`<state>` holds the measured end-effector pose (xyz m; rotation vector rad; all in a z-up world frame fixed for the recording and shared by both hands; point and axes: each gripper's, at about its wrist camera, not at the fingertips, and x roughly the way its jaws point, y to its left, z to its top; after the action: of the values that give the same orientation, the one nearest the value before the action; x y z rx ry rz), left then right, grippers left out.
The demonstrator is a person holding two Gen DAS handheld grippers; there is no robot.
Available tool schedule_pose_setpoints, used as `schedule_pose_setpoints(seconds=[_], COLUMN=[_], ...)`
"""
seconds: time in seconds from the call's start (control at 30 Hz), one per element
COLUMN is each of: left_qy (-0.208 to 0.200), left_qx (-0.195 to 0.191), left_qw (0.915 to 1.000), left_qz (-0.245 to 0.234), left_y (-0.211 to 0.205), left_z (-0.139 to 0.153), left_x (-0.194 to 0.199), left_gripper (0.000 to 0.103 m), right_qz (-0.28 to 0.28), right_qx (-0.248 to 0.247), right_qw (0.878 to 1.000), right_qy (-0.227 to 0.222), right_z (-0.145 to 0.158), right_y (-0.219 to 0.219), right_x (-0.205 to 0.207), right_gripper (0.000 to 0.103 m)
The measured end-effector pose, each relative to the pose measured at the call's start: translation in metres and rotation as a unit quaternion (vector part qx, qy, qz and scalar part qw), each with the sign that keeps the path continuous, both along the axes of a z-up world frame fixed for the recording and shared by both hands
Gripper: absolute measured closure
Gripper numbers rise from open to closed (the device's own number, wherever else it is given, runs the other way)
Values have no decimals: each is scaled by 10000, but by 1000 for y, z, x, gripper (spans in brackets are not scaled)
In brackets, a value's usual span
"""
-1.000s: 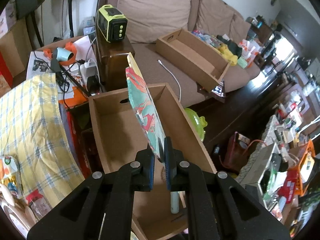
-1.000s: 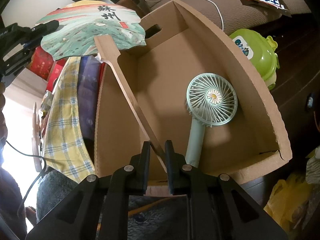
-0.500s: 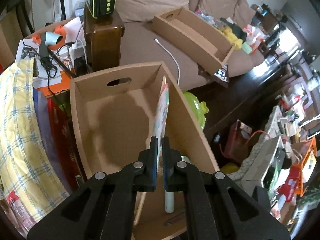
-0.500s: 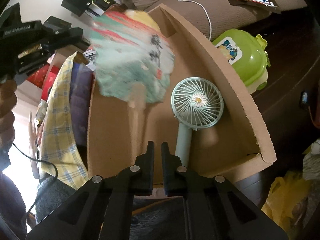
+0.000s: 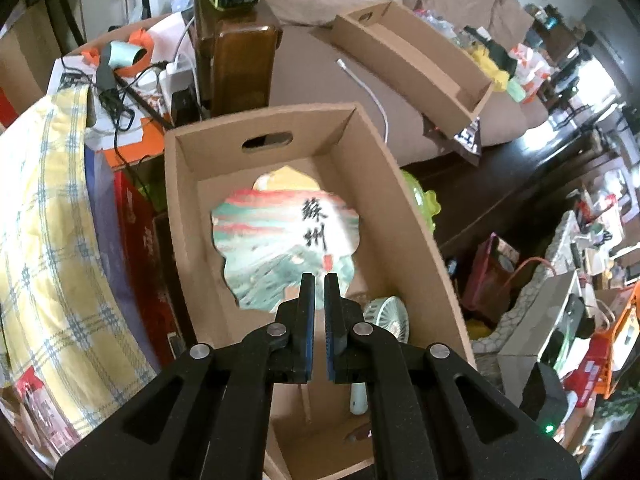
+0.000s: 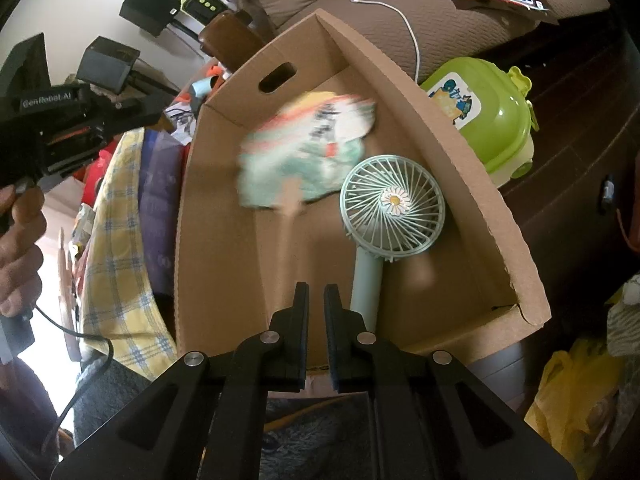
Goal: Organize objects
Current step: 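Lower the paper fan into the box and open both grippers, then move both open grippers back over the table items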
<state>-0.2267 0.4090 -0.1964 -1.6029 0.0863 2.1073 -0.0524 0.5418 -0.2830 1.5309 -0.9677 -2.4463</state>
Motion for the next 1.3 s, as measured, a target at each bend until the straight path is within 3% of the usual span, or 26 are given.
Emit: schedule_pose_setpoints(seconds=[0.13,0.33,0.4,0.5,0.57,0.6,0.73,0.83,0.9,1.0,1.13,1.3], left_qy=[-220,100,86,177,243,267,445,800,1056,1235,1478,1800], left_qx=[-143,-16,195,289,350,325,62,-142,-252,-242,-255,-502], left_qw=[9991,9967,9965,9966,9962,9962,9954,9942,9929,9920,9883,9783], left_qz=[-346,-808,-802,-746,-756,-763,-845,-704,-490,-137,257,892], left_y=[7,1,-18,-50,-71,-78,-117,-146,-167,-199,-248,-322], left_z=[-1,28,37,52,61,64,83,98,106,113,121,125], left_x=[16,52,64,80,91,93,104,106,105,103,103,104], left_gripper=[99,94,87,84,73,68,65,48,40,38,36,20], right_qz=[-23,-46,-97,-211,-266,-284,-196,-20,84,153,185,278], right_qx=[-16,-32,-19,-61,-87,-110,-92,87,243,490,782,989], right_qw=[10000,10000,9999,9998,9996,9995,9997,9995,9981,9943,9927,9890], right_qy=[-1,-8,-21,-22,-4,17,145,290,553,933,901,1062], right_z=[1,2,2,2,3,4,9,17,29,49,60,76], right_y=[0,1,2,8,11,11,5,-5,-10,-16,-24,-37], right_x=[0,0,0,2,3,3,2,0,1,6,9,19], right_gripper=[95,94,94,94,94,94,89,88,79,68,55,53])
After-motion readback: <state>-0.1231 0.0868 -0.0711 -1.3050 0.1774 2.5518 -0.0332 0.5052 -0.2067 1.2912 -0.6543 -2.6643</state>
